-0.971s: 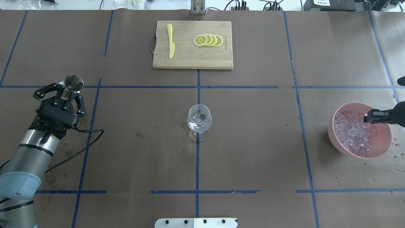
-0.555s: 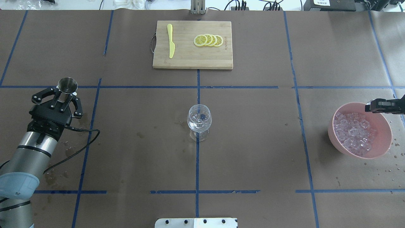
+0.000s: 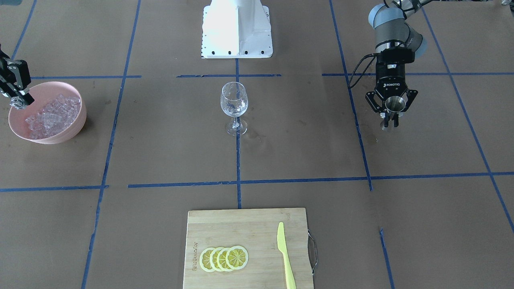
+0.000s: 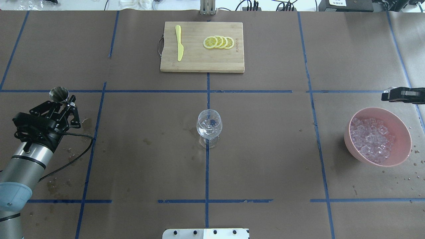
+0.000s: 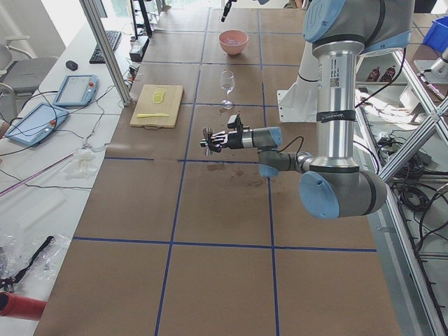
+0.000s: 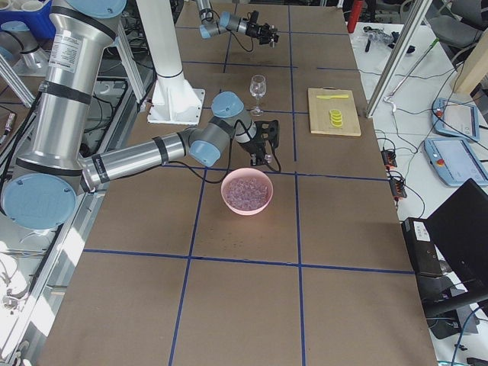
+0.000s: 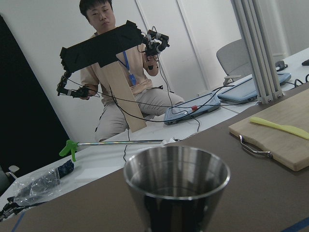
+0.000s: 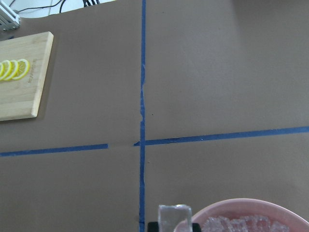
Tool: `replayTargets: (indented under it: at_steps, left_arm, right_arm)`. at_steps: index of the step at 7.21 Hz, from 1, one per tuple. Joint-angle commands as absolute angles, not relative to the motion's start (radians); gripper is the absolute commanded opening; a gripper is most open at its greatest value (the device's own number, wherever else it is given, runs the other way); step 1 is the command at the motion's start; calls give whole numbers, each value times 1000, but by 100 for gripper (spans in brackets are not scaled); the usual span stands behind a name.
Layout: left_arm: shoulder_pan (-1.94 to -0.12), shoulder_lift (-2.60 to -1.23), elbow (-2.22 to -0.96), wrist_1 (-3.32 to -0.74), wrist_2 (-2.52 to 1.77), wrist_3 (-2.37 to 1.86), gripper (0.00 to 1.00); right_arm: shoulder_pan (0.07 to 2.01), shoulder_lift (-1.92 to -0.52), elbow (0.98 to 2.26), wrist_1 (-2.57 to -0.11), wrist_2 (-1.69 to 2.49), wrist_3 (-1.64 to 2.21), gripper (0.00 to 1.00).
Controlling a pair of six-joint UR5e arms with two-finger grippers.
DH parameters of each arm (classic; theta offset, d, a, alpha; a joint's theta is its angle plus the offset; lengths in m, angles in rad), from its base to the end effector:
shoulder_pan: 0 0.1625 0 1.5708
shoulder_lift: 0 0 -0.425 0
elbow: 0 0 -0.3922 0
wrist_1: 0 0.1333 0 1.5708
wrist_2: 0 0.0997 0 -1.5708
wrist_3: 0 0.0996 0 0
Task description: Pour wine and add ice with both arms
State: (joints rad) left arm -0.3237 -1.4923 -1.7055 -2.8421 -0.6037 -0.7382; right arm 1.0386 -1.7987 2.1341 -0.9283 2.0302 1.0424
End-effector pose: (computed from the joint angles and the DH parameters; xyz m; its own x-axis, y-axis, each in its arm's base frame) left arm 0.3460 -0.3432 0.4810 0.8476 0.1586 -0.5064 0.4623 0.2478 0.8514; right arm -0.1282 -0.3934 0.4146 0.5402 0.0268 0.8411 -0.3629 0.9092 0.2041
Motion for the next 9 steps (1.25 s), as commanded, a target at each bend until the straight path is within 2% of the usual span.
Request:
replayTargets:
  at_steps: [1,7,9]
  left_arm:
    - [-321,-1486,-1680,-2841,-646,-914,0]
    - [-266,-1493,-1595,-2830,-567,-1100,0]
    - [-239,-1499,-1594,-2830,-555,-1103,0]
  right_arm:
    - [1039,-1718,2148,-928,2028,1048,0]
    - [907,-1470,2122,-933,1979,1049,0]
    - [851,-1434,2118,-933,1934,1048,0]
